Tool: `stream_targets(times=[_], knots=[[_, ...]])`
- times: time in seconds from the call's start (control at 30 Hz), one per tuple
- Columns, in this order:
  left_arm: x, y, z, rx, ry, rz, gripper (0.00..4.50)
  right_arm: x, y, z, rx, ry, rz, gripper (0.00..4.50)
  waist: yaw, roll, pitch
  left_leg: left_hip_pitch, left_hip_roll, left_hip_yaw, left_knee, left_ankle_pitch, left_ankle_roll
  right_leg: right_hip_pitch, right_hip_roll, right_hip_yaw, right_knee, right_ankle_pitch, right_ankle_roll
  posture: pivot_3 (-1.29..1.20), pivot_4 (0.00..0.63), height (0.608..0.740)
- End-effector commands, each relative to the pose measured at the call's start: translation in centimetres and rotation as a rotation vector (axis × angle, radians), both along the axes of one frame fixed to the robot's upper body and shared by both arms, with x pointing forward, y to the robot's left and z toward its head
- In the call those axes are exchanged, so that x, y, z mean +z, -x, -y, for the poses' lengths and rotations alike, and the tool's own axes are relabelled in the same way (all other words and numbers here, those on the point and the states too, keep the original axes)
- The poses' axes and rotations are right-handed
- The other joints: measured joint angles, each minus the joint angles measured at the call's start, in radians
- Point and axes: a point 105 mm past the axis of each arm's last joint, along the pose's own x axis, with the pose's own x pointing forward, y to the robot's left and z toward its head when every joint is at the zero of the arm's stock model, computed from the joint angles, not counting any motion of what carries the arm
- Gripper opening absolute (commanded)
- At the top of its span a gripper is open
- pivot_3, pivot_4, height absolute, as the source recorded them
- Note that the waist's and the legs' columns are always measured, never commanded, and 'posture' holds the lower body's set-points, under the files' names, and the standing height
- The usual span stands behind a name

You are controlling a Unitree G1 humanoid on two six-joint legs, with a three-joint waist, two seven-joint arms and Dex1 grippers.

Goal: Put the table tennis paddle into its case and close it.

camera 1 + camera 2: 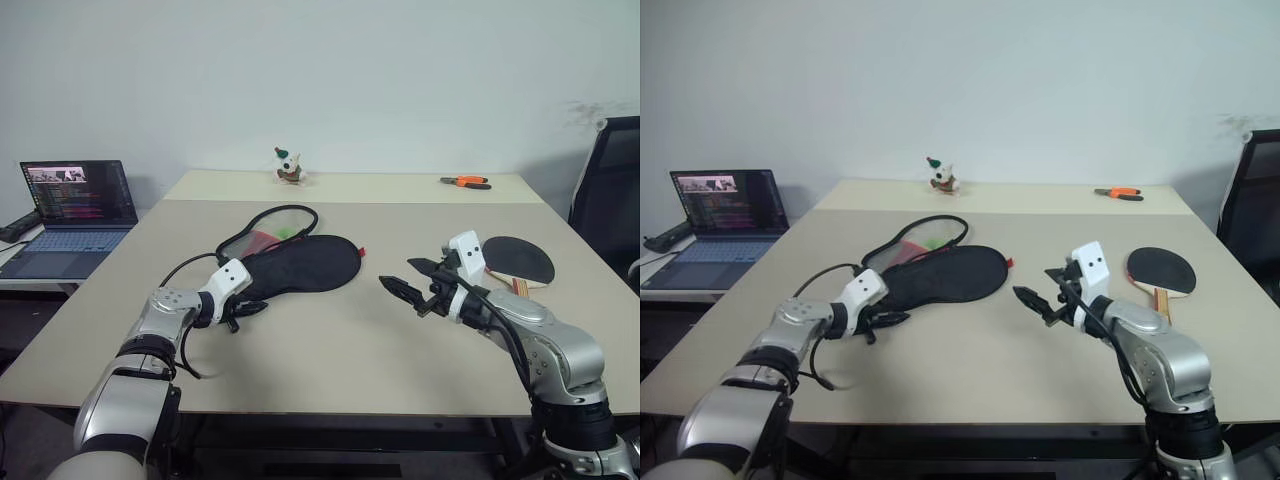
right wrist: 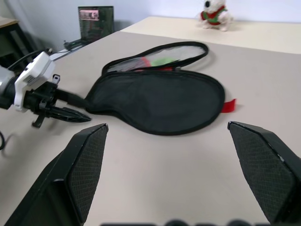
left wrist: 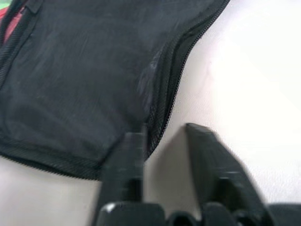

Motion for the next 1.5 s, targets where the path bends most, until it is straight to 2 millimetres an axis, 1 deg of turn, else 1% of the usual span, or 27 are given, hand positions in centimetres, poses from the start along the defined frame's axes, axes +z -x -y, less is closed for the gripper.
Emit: stream_targets(times=[0.03,0.13,0.2,0.27,0.3,0.37,0.43,0.5,0.6,0.7,0.83,0.9,0.97,1.07,1.1,1.27,1.37,1.43,1.5], knots=[[-1.0,0.4,-0.7,0.034,0.010,-0.043,0.03,1.8,0.0,0.5,-0.006,-0.020,0.068,4.50,-0.001,0.000,0.000,0.000,0.000,0.000,0.000,0.000,0.000,0.000,0.000,0.000,0.000,0.000,0.000,0.00,0.150,0.740],[-0.5,0.3,-0.3,0.036,0.089,-0.031,0.03,1.7,-0.1,0.6,-0.011,-0.019,0.070,4.50,-0.002,0.000,0.000,-0.001,0.000,0.001,-0.001,0.000,0.000,-0.001,0.000,0.001,-0.001,0.000,0.000,0.00,0.150,0.740],[-0.1,0.3,0.5,0.015,0.142,-0.020,0.03,1.7,-0.1,0.6,-0.012,-0.018,0.071,4.50,-0.002,0.000,0.000,-0.001,0.000,0.001,-0.001,0.000,0.000,-0.001,0.000,0.001,-0.001,0.000,-0.001,0.00,0.150,0.740],[0.2,0.4,2.6,-0.066,0.187,-0.007,0.03,1.5,0.0,1.0,-0.018,-0.013,0.067,4.50,0.000,0.000,0.000,-0.001,0.000,0.001,-0.002,0.000,0.000,-0.001,0.000,0.001,-0.001,0.000,-0.001,0.00,0.150,0.740],[0.3,0.5,3.3,-0.093,0.200,-0.006,0.03,1.5,0.0,1.1,-0.019,-0.011,0.065,4.50,0.002,0.000,0.000,-0.002,0.000,0.001,-0.002,0.000,0.000,-0.001,-0.001,0.000,-0.002,0.000,-0.001,0.00,0.150,0.740],[0.7,1.3,6.3,-0.190,0.256,-0.016,0.03,1.1,0.2,1.5,-0.013,0.004,0.053,4.50,0.005,0.000,0.000,-0.003,0.000,-0.001,-0.002,0.000,0.000,-0.001,-0.003,0.001,-0.002,0.002,-0.003,0.00,0.150,0.740],[0.9,2.5,9.3,-0.277,0.269,-0.026,0.03,0.6,0.7,1.8,0.010,0.026,0.032,4.50,0.007,0.000,0.000,-0.003,0.000,-0.002,-0.002,0.000,0.000,-0.001,-0.007,0.001,-0.002,0.001,-0.002,0.00,0.150,0.740],[0.9,3.1,11.4,-0.293,0.261,-0.040,0.03,0.1,1.2,2.1,0.037,0.054,0.011,4.50,0.007,0.000,0.000,-0.005,-0.002,-0.002,-0.002,0.000,0.000,-0.001,-0.009,0.001,-0.003,0.001,-0.001,0.00,0.150,0.740],[1.4,3.2,14.7,-0.289,0.272,-0.044,0.03,-1.0,1.6,3.0,0.046,0.107,-0.026,4.50,0.007,0.000,0.000,-0.006,-0.003,-0.002,0.000,0.000,0.000,-0.001,-0.009,0.001,-0.003,0.001,0.000,0.00,0.150,0.740],[2.1,2.8,17.0,-0.268,0.302,-0.041,0.03,-1.5,1.7,3.8,0.033,0.133,-0.041,4.50,0.001,0.000,0.000,-0.005,-0.003,-0.002,0.000,0.000,0.000,-0.001,-0.008,0.001,-0.002,0.000,0.001,0.00,0.150,0.740],[2.9,2.5,18.2,-0.244,0.332,-0.020,0.03,-1.7,1.7,4.2,0.015,0.137,-0.054,4.50,-0.009,0.000,0.000,-0.003,-0.004,0.000,0.000,0.000,0.000,-0.001,-0.004,0.001,-0.002,-0.002,0.005,0.00,0.150,0.740],[3.2,2.9,18.5,-0.267,0.346,-0.020,0.03,-1.7,1.7,4.2,0.009,0.127,-0.059,4.50,-0.011,0.000,0.000,-0.003,-0.003,0.001,-0.001,0.000,0.000,-0.001,-0.003,0.002,-0.002,-0.002,0.005,0.00,0.150,0.740],[3.3,3.5,18.0,-0.275,0.356,-0.024,0.03,-1.7,1.6,4.0,0.001,0.109,-0.065,4.50,-0.013,0.000,0.000,-0.003,-0.002,0.000,-0.002,0.000,0.000,-0.001,-0.002,0.003,-0.002,-0.002,0.005,0.00,0.150,0.740],[3.4,4.3,17.1,-0.286,0.340,-0.018,0.68,-2.1,1.3,3.7,-0.017,0.109,-0.086,4.50,-0.015,0.000,0.000,-0.002,-0.002,0.000,-0.002,0.000,0.000,-0.001,-0.002,0.004,-0.002,-0.001,0.004,0.00,0.150,0.740],[3.6,4.4,16.8,-0.281,0.343,-0.010,1.02,-2.3,1.2,3.7,-0.025,0.113,-0.095,4.50,-0.015,0.000,0.000,-0.002,-0.001,0.000,-0.002,0.000,0.000,-0.001,-0.002,0.004,-0.002,0.001,0.000,0.00,0.150,0.740],[4.7,4.8,15.0,-0.218,0.399,0.032,2.82,-2.3,0.5,2.9,-0.035,0.080,-0.126,4.50,-0.015,0.000,0.000,-0.002,-0.001,0.000,-0.001,0.000,0.000,-0.001,-0.003,0.004,-0.002,0.000,0.001,0.00,0.150,0.740],[5.4,5.6,14.0,-0.225,0.435,0.036,2.82,-2.4,-0.1,2.4,-0.047,0.059,-0.149,4.50,-0.018,0.000,0.000,-0.002,-0.001,0.000,-0.002,0.000,0.000,-0.001,-0.003,0.005,-0.002,0.000,0.001,0.00,0.150,0.740],[6.4,6.0,12.5,-0.229,0.464,0.059,2.82,-2.8,-0.7,1.8,-0.068,0.051,-0.174,4.50,-0.022,0.000,0.000,-0.002,-0.001,0.000,-0.002,0.000,0.000,-0.001,-0.003,0.005,-0.002,0.001,0.000,0.00,0.150,0.740],[7.0,6.3,10.6,-0.225,0.467,0.067,2.82,-3.2,-1.1,1.1,-0.081,0.042,-0.188,4.50,-0.026,0.000,0.000,-0.002,0.000,0.000,-0.002,0.000,0.000,-0.001,-0.003,0.005,-0.002,0.001,0.000,0.00,0.150,0.740]])
